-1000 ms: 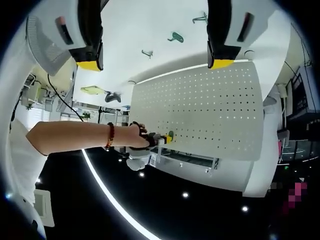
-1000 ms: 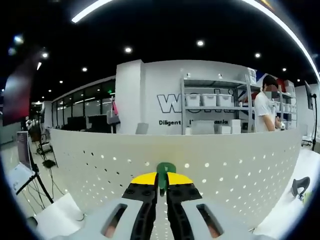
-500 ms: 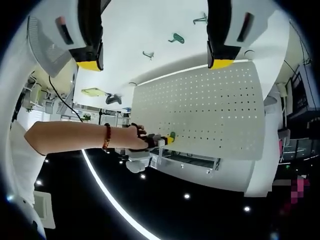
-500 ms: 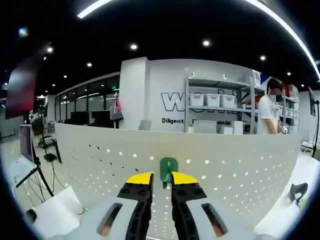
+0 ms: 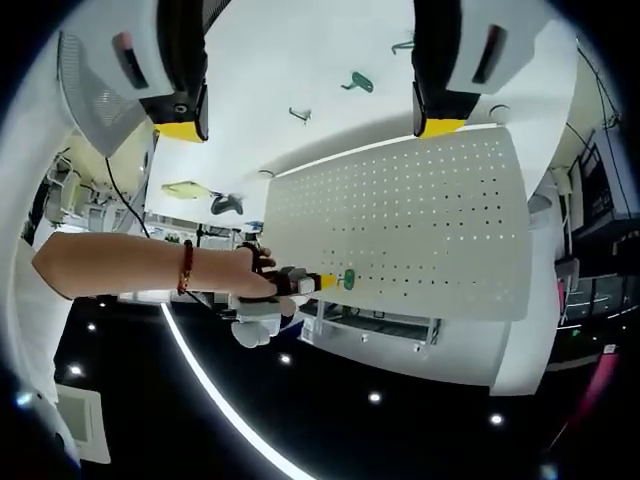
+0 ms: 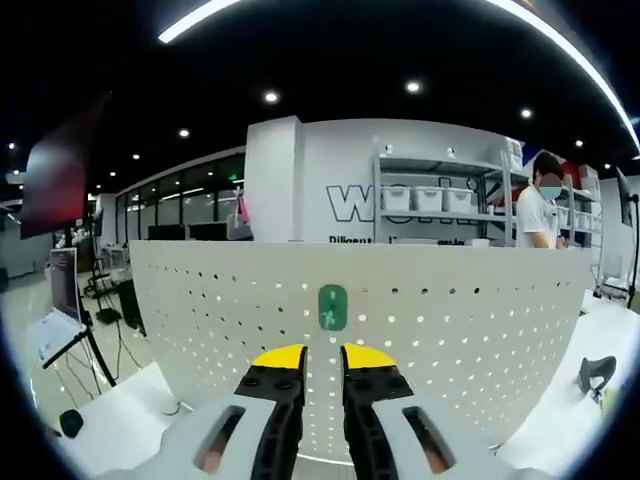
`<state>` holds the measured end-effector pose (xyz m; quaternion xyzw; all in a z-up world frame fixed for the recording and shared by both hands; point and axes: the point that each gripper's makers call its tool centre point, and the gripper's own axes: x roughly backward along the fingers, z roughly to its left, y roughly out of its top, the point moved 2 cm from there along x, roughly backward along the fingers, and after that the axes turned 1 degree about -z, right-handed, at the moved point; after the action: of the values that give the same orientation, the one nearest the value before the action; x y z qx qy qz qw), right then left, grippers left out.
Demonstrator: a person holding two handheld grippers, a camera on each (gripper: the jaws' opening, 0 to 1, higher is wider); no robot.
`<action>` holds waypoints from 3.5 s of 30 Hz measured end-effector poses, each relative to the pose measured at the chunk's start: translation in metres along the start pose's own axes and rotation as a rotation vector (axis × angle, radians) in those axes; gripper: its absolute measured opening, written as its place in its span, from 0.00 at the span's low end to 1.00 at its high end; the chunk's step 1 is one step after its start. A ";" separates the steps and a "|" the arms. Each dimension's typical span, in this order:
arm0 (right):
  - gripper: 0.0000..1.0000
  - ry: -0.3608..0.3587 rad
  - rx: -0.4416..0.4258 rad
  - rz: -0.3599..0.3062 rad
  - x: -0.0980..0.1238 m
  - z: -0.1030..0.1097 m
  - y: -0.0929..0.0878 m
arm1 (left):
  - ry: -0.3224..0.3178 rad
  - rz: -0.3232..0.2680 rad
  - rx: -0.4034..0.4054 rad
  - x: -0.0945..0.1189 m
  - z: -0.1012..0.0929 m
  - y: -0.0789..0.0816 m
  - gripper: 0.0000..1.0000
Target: Insert the hook assembly into the mounting plate slot until the hook locks in place.
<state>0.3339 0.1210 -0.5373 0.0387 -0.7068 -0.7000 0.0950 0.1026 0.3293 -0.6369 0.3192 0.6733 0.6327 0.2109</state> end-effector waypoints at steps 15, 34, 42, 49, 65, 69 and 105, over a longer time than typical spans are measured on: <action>0.12 0.083 0.007 0.100 0.020 -0.010 -0.048 | 0.008 -0.002 -0.006 -0.016 -0.029 0.005 0.85; 0.16 0.327 0.096 0.252 0.040 0.006 -0.118 | 0.042 0.028 -0.032 -0.023 -0.056 0.003 0.85; 0.16 0.428 0.134 0.328 0.051 0.008 -0.153 | 0.052 0.026 -0.046 -0.032 -0.063 0.003 0.86; 0.16 0.451 0.165 0.392 0.059 0.002 -0.186 | 0.048 0.044 -0.048 -0.039 -0.067 0.000 0.86; 0.20 0.597 0.228 0.493 0.061 0.016 -0.228 | 0.080 0.058 -0.019 -0.040 -0.064 -0.004 0.84; 0.20 0.617 0.236 0.522 0.059 0.017 -0.242 | 0.092 0.064 -0.019 -0.037 -0.065 -0.005 0.84; 0.12 0.667 0.272 0.669 0.053 0.016 -0.297 | 0.133 0.123 0.038 -0.038 -0.051 -0.024 0.82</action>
<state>0.2554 0.1219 -0.8287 0.0434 -0.6965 -0.4819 0.5298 0.0908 0.2665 -0.6594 0.3211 0.6768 0.6514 0.1206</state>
